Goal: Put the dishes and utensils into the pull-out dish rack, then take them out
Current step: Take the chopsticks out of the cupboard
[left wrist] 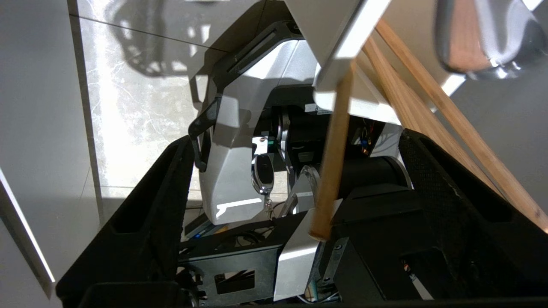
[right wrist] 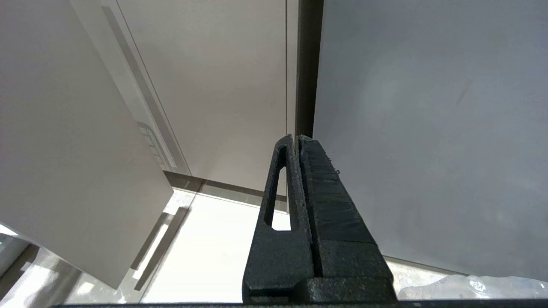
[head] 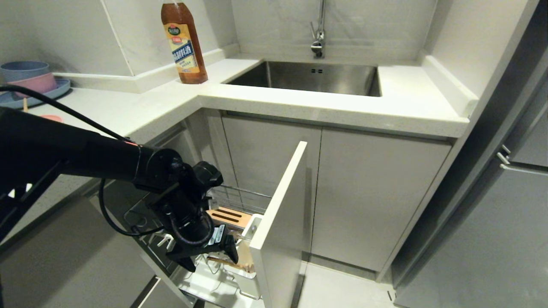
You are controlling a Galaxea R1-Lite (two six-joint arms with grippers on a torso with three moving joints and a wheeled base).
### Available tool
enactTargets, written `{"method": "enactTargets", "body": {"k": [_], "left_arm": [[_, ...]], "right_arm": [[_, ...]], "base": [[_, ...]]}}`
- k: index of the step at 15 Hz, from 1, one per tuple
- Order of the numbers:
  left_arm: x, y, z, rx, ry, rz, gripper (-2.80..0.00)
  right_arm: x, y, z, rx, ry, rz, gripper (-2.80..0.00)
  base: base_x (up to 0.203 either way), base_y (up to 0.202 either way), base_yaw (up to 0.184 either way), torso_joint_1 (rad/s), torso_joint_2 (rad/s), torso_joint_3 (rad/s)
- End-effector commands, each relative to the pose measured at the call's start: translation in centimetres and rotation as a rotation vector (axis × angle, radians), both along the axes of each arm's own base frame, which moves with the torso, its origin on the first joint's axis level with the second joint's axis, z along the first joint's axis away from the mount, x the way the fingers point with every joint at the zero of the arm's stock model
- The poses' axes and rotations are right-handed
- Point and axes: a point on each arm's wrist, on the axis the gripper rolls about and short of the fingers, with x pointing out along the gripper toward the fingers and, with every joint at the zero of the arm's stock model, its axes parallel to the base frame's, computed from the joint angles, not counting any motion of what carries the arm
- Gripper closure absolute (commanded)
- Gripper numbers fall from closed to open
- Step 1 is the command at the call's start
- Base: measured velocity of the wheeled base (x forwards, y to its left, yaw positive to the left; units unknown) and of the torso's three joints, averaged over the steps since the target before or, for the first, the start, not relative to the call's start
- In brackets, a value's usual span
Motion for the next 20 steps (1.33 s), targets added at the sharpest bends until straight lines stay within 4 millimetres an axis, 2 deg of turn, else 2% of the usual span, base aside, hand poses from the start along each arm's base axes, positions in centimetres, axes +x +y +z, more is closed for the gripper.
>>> {"method": "enactTargets", "body": {"k": [1, 9, 10, 20], "left_arm": [[0.13, 0.05, -0.31, 0.003, 0.013, 0.004, -2.8], [0.61, 0.03, -0.95, -0.012, 0.01, 0.008, -2.8], [0.62, 0.02, -1.0, -0.013, 0.012, 0.008, 0.0], [0.39, -0.02, -0.65, -0.024, 0.008, 0.005, 0.0]], "right_arm": [[0.02, 0.0, -0.08, 0.0, 0.003, 0.0, 0.0], [0.02, 0.0, -0.08, -0.001, 0.003, 0.0, 0.0], [0.02, 0.0, -0.09, 0.0, 0.003, 0.001, 0.0], [0.02, 0.0, -0.09, 0.0, 0.003, 0.0, 0.0]], "base": [[0.0, 0.0, 0.0, 0.0, 0.0, 0.0], [0.0, 0.0, 0.0, 0.0, 0.0, 0.0], [0.0, 0.0, 0.0, 0.0, 0.0, 0.0], [0.0, 0.0, 0.0, 0.0, 0.0, 0.0]]}}
